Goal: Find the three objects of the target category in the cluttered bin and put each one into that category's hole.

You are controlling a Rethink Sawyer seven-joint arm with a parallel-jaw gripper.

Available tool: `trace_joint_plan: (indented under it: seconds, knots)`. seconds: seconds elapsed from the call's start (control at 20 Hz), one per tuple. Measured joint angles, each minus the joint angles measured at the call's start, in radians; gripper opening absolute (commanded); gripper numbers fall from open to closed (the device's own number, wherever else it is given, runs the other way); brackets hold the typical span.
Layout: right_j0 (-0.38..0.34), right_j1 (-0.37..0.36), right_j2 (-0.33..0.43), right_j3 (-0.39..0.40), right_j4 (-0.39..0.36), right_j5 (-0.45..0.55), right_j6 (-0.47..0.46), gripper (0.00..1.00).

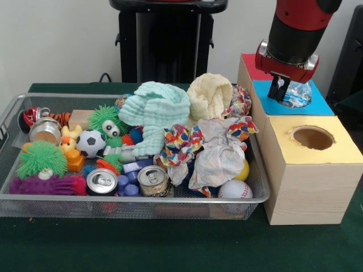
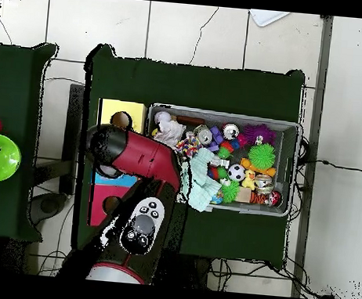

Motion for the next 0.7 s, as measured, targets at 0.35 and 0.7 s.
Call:
trace_joint_plan:
  seconds: [0.35,0.7]
  knots:
    - [-0.011,-0.005,0.011,0.005,0.000,0.000,0.000,0.00]
    - [-0.019,-0.009,0.020,0.010,0.000,-0.001,0.000,0.00]
